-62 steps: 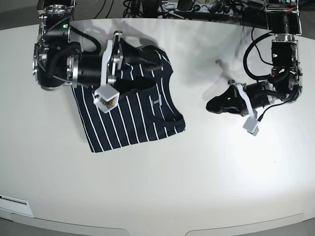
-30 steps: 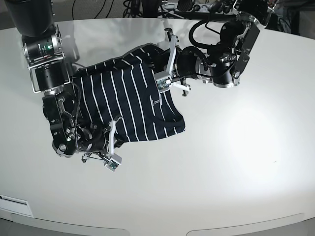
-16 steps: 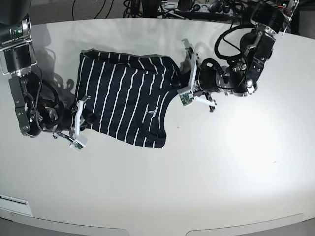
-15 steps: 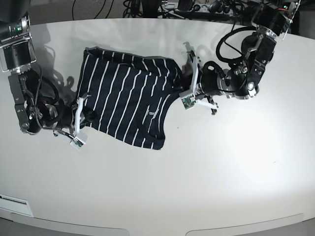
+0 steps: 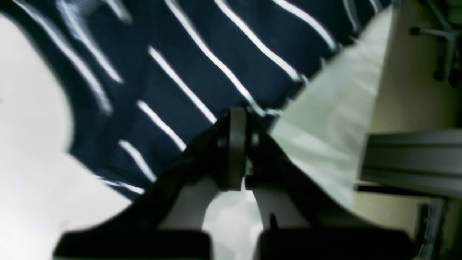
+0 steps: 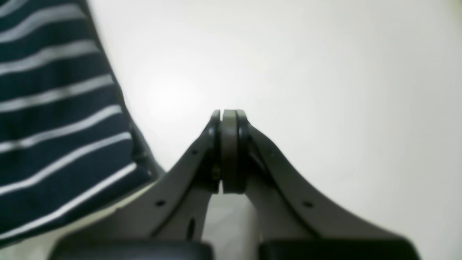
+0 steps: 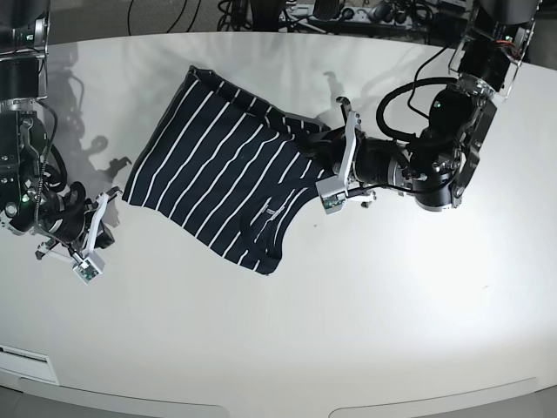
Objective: Fold the T-shirt properly
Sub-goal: 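Grasp the bundle's sides with both grippers and rotate it square, then push the bundle's sides with both grippers to straighten the rectangle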
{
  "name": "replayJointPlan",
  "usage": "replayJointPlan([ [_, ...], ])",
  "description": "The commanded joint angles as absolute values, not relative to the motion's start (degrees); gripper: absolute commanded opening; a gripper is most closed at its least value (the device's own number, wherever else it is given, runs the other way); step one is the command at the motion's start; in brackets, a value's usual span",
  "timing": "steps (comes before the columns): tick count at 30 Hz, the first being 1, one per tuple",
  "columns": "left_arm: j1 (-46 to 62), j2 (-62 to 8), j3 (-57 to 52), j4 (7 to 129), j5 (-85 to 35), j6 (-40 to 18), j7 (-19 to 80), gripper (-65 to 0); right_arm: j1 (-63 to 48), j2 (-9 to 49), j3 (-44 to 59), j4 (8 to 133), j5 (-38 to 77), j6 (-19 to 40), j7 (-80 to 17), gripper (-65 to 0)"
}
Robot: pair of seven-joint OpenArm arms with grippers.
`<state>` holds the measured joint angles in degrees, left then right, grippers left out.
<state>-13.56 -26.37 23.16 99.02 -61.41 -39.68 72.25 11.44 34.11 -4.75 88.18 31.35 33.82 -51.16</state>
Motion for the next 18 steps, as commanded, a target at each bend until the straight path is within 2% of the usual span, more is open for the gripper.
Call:
replayJointPlan([
  [1, -14.76, -26.83, 22.7, 99.9, -62.43, -40.0, 72.18, -65.0, 12.47, 35.11, -4.32, 87.5, 32.8, 34.76, -49.65, -65.0],
  [7, -11.9, -26.81, 22.79, 99.85, -58.11, -40.0, 71.57, -65.0, 8.38, 34.94, -4.34, 85.01, 43.2, 40.0, -49.08, -65.0],
  [12, -9.5, -26.85, 25.58, 97.49, -43.75, -40.0, 59.86, -65.0, 4.73, 34.92, -4.34, 85.38, 45.34, 40.0, -49.32, -65.0],
  [18, -16.12, -26.83, 34.57, 87.24, -31.44, -40.0, 51.31, -65.0, -1.89, 34.87, -4.32, 92.29, 49.1, 40.0, -50.43, -65.0],
])
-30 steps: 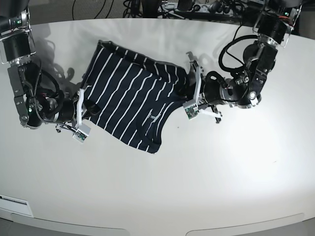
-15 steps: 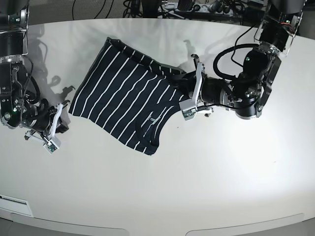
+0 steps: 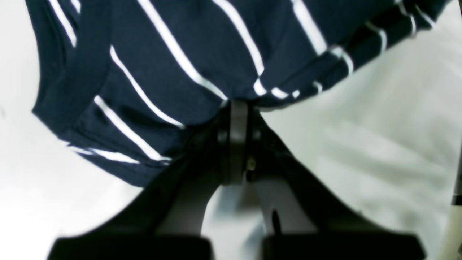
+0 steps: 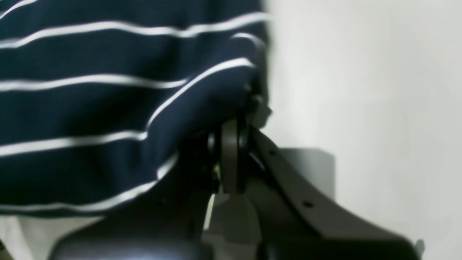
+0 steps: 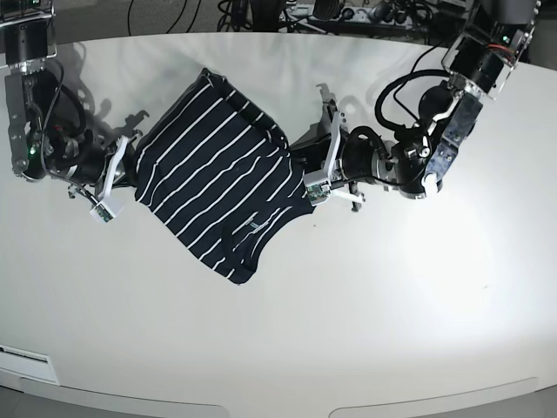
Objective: Fold the T-shirt properly
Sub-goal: 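Push the bundle's sides with both grippers to straighten the rectangle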
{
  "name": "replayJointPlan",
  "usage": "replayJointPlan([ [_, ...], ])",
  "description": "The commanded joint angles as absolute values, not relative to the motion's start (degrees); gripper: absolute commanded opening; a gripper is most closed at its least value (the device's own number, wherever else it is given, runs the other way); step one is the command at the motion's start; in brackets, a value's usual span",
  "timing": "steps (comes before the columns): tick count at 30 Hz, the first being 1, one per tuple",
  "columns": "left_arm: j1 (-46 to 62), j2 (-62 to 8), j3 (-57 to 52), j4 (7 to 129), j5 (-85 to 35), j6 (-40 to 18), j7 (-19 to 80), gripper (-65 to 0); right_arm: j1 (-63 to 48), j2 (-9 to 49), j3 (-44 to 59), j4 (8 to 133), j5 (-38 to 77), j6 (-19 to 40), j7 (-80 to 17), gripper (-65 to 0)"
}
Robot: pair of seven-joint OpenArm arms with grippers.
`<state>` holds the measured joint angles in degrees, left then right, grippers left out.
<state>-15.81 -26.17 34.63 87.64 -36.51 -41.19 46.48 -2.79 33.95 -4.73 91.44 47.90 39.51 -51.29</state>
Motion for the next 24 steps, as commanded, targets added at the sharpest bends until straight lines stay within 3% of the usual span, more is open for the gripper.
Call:
replayJointPlan([
  [1, -17.58, -26.83, 35.94, 85.23, -30.15, -40.0, 50.22, -65.0, -3.11, 34.81, -4.32, 93.67, 49.08, 39.83, -50.68, -65.0],
  [8, -26.92, -26.2, 39.53, 74.67, -28.67, -40.0, 40.23, -65.0, -10.17, 30.63, -3.66, 101.86, 47.03, 38.09, -52.75, -65.0],
  [15, -30.39, -25.71, 39.53, 74.13, -26.26, -40.0, 38.5, -65.0, -14.74, 24.77, -2.98, 108.95, 41.5, 35.44, -52.53, -65.0],
  [21, -32.77, -26.13, 35.99, 76.64, -30.74, -37.36, 50.39, -65.0, -14.41, 24.6, 0.54, 113.34, 28.12, 25.69, -48.62, -65.0],
  [24, -32.73, -27.31, 31.55, 79.33, -36.03, -37.5, 54.87, -65.0, -14.41, 24.6, 5.19, 116.36, 26.83, 19.35, -48.34, -65.0],
])
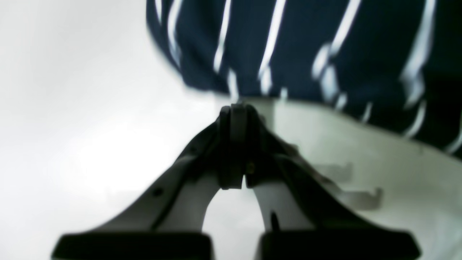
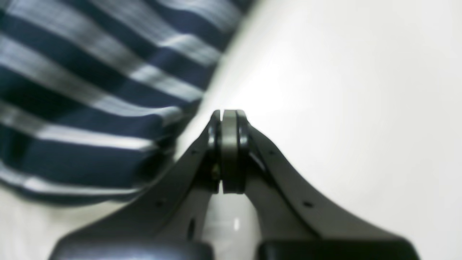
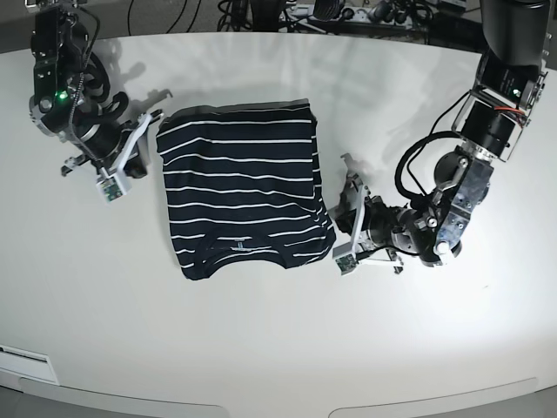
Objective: Fold the T-shirt properly
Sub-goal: 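Push the bundle's sides with both grippers to straighten the rectangle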
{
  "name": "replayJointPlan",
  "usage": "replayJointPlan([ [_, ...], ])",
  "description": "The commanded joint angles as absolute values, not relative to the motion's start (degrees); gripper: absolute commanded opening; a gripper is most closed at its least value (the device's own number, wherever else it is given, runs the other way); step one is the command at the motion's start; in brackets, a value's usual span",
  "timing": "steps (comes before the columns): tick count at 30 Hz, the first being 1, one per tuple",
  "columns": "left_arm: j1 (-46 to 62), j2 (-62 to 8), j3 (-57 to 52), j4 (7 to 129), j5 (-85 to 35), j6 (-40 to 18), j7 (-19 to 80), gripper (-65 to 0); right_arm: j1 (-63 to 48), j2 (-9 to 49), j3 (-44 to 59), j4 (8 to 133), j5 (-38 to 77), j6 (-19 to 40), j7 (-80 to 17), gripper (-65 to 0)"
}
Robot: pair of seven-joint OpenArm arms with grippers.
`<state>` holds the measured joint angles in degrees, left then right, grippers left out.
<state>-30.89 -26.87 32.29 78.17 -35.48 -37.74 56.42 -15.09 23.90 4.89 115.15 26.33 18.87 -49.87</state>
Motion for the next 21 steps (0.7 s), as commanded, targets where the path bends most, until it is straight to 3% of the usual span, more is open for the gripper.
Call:
replayJointPlan([
  [1, -32.73, -27.77, 29.85, 80.4, -38.59, -37.54, 54.96, -65.0, -14.44, 24.6, 6.72, 117.49, 27.4, 18.31, -48.36, -65.0],
  [3, -32.73, -28.25, 25.85, 82.59, -47.48, -40.0, 55.11, -65.0, -14.46, 24.58, 9.58, 119.55, 31.62, 19.77, -48.34, -65.0],
  [7, -32.71, -27.18, 19.0, 85.82, -73.1, -40.0, 62.98, -65.0, -14.63, 24.38, 11.73, 121.36, 46.85, 32.36, -48.95, -65.0],
  [10, -32.25, -24.1, 16.6, 86.24, -81.73, -40.0, 71.31, -65.0, -14.79, 22.41, 10.5, 121.25, 53.54, 38.5, -51.72, -65.0],
  [16, -26.96, -17.45, 20.25, 84.75, -75.75, -40.0, 71.18, -65.0, -14.72, 20.62, 6.55, 116.9, 53.41, 40.0, -52.1, -65.0],
  [21, -20.95, -15.14, 22.76, 84.25, -63.79, -40.0, 69.34, -65.0, -15.46, 20.62, 4.86, 115.0, 45.36, 40.0, -52.12, -65.0],
])
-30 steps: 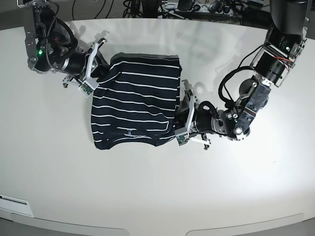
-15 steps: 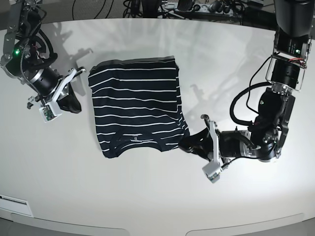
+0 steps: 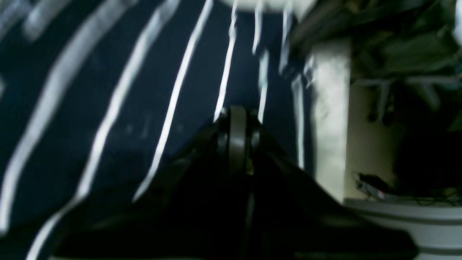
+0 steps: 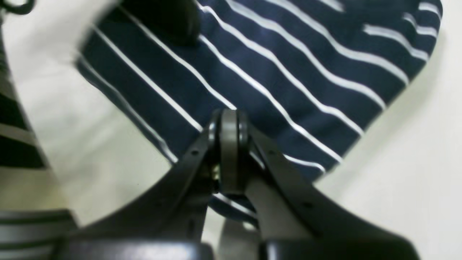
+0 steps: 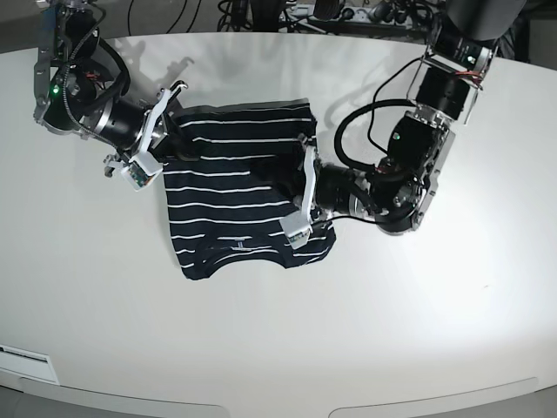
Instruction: Fold the T-shirt properly
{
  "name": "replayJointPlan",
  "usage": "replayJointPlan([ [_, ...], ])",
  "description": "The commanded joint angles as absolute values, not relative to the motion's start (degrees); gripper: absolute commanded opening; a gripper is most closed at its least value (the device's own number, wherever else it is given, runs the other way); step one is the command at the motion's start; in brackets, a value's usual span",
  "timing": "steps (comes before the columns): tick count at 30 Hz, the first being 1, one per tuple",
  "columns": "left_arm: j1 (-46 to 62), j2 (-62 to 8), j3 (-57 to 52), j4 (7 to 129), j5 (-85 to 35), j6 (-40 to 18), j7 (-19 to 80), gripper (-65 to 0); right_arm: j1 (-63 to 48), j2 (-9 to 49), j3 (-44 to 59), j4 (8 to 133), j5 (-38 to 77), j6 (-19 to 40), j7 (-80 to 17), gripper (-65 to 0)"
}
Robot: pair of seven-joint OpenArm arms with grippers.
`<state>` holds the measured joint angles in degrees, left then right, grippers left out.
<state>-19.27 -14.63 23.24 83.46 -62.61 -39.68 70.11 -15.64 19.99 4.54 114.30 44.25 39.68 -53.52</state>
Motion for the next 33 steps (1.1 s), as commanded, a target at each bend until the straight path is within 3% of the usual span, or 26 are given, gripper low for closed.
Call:
replayJointPlan([
  [1, -19.97, -15.46, 22.74, 84.25, -61.76, -40.0, 68.97, -65.0, -16.08, 20.64, 4.89, 115.0, 44.12, 40.0, -52.16, -65.0],
  [6, -18.13, -17.43, 22.7, 84.25, -57.12, -40.0, 67.7, -65.0, -21.08, 20.64, 4.86, 115.0, 39.92, 39.99, -52.12, -65.0],
  [11, -18.81, -20.38, 22.7, 84.31, -57.23, -40.0, 64.14, -65.0, -23.0, 20.67, 4.93, 115.02, 36.05, 35.66, -51.64, -65.0],
  [17, -23.59, -20.49, 22.68, 84.77, -58.63, -40.0, 64.14, -65.0, -22.83, 20.67, 7.38, 119.92, 35.9, 34.33, -47.46, -65.0],
  [21, -27.97, -21.28, 20.71, 86.94, -67.79, -40.0, 66.72, -65.0, -22.83, 20.64, 12.71, 126.67, 41.91, 34.96, -42.63, -65.0],
  [26, -28.88, -21.26, 12.4, 91.29, -85.0, -40.0, 78.7, -65.0, -22.85, 20.62, 20.01, 131.41, 52.62, 38.76, -39.81, -65.0],
  [33, -16.93, -23.88, 0.43, 98.43, -85.0, -40.0, 80.0, -65.0, -24.51, 20.64, 30.5, 132.66, 73.76, 40.0, -53.39, -65.0],
])
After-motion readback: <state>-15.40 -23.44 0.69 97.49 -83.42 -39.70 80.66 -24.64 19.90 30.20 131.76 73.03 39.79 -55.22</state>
